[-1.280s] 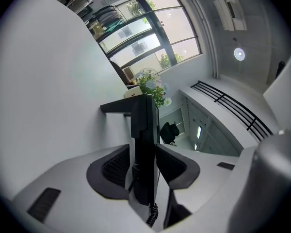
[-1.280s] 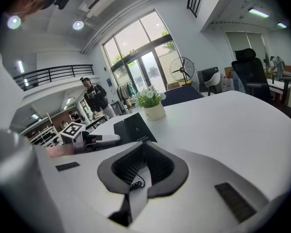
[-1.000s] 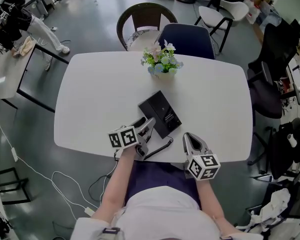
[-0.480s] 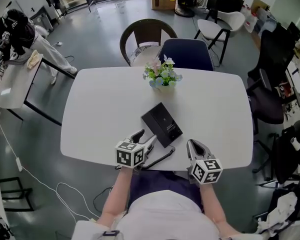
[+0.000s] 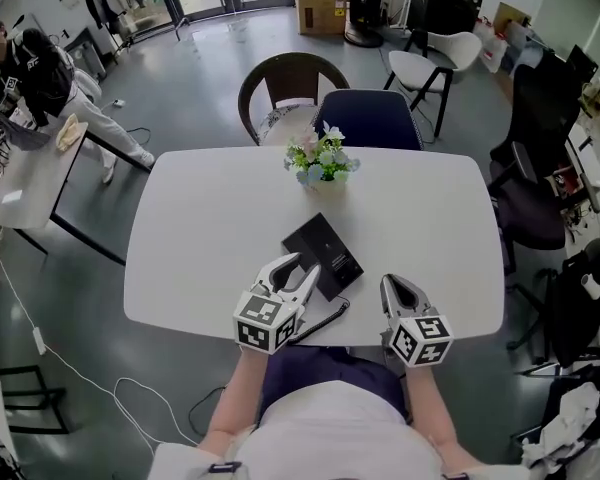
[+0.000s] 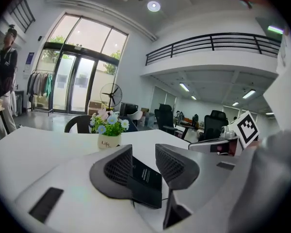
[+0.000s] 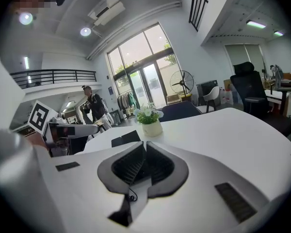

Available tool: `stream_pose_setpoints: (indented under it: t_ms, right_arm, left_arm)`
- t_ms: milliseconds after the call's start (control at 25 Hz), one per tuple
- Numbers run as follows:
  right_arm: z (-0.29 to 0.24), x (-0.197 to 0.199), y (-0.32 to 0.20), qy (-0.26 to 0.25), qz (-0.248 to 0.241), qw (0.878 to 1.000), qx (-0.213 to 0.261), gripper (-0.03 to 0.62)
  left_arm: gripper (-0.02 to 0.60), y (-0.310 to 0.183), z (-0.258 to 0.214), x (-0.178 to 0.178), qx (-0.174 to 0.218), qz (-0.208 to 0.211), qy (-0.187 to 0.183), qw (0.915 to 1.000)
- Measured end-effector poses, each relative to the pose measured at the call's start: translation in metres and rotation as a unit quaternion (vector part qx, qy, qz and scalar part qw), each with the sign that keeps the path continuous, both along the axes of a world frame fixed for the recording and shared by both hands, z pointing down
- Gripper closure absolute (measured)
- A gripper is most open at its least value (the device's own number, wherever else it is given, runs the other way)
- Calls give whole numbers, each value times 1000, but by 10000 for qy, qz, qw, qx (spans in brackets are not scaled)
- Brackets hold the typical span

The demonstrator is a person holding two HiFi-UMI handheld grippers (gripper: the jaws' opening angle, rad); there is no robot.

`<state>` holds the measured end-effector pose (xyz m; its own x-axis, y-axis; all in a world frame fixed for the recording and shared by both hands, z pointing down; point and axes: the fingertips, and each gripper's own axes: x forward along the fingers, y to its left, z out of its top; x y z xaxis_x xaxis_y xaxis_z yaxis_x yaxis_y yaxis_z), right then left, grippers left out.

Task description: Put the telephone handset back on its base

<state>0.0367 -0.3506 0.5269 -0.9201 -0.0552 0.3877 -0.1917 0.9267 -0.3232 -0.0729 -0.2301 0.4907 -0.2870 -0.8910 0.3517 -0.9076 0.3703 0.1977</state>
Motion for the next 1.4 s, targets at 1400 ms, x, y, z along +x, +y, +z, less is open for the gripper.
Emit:
stream_pose_setpoints:
  t_ms: [1400]
  right_arm:
    - [-46,17,-9,-484,-40,9950,872,559]
  left_arm:
    - [566,-21,-12,35,483,148,-455,9977]
